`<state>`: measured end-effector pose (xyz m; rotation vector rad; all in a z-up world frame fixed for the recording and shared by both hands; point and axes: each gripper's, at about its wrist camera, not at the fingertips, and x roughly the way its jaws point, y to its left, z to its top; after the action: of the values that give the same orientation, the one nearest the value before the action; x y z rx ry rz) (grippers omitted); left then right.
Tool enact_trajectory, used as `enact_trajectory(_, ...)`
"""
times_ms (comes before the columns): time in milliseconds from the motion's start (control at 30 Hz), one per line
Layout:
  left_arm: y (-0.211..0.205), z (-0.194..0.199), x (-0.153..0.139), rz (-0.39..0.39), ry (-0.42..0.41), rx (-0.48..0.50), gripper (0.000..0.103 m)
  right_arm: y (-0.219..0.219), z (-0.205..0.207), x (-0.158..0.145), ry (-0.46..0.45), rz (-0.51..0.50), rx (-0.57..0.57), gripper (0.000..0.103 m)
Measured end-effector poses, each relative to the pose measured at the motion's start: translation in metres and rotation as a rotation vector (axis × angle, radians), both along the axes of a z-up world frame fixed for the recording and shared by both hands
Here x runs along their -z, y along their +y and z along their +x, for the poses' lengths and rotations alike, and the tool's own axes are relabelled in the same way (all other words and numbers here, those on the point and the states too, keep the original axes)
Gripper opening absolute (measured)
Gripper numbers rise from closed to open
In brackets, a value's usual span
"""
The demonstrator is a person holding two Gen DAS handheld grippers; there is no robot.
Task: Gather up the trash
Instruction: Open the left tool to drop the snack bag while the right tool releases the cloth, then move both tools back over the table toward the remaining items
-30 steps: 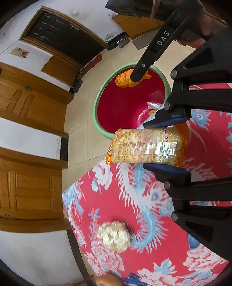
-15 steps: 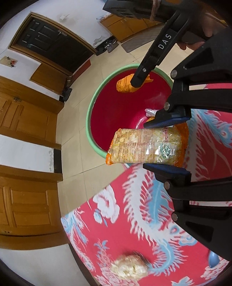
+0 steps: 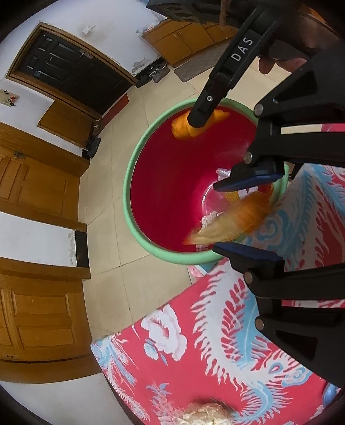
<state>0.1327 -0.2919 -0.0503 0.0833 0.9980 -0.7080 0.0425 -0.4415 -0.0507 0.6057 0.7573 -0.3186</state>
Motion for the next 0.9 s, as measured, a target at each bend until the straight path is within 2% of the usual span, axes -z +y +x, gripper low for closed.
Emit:
enact_trajectory(200,-0.002,-0.001,-0.002,-0.008,-0.003,0.004,0.039,0.000,0.001,-0.002,-0.008,-0.003,0.007,0.055)
enact_trajectory(900,0.055,0.008,-0.015,-0.035,-0.026,-0.124,0.039,0.030,0.004,-0.015,-0.016,-0.018,-0.044,0.055)
